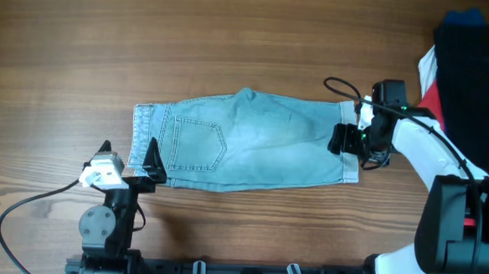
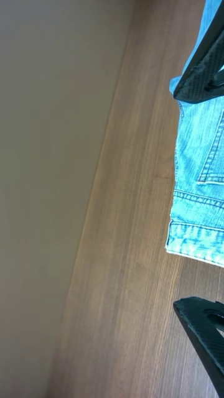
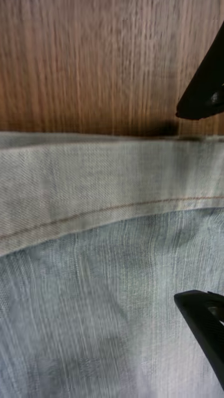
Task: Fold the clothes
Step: 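Grasp the right end of the shorts with the right gripper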
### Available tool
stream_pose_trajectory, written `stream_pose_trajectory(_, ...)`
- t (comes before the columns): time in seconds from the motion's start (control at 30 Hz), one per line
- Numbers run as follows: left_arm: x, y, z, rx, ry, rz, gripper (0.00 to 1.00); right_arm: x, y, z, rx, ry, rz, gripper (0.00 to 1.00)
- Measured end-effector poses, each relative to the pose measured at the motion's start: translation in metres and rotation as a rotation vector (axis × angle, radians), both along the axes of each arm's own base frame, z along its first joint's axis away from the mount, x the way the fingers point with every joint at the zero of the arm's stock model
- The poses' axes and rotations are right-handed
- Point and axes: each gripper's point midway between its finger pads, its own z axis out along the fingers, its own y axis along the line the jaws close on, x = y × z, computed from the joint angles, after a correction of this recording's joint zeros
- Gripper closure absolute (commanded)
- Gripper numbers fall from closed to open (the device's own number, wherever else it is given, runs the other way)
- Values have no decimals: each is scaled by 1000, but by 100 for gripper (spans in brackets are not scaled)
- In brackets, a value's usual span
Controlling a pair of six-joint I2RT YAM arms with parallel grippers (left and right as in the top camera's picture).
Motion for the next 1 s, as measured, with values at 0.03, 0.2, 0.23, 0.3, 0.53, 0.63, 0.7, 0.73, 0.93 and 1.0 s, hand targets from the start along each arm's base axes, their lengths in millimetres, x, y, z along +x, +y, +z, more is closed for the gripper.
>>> stream_pose_trajectory(0.03,0,0,0,0,0,0,0,2,1,0,6,-7,1,14)
stream_pose_trajectory(0.2,0,0,0,0,0,0,0,8,3,0,17,-30,2,14)
stream_pose_trajectory(0.23,0,0,0,0,0,0,0,9,3,-1,18,-34,1,14)
stream_pose_trajectory(0.3,0,0,0,0,0,0,0,13,3,-7,17,-35,-2,14)
stream_pose_trajectory(0.53,0,0,0,0,0,0,0,21,-2,-13,5,-40,-27,96)
stream_pose_trajectory(0.63,0,0,0,0,0,0,0,22,2,-15,28,-35,-46,96)
stream_pose_trajectory(0.7,0,0,0,0,0,0,0,23,2,-15,31,-36,-53,96)
stream_pose_trajectory(0.73,0,0,0,0,0,0,0,23,2,-15,31,-35,-59,96)
stream_pose_trajectory(0.93,0,0,0,0,0,0,0,5,-19,-9,-110,76,-86,96)
stream_pose_trajectory(1.0,0,0,0,0,0,0,0,9,-30,4,-175,86,-89,96)
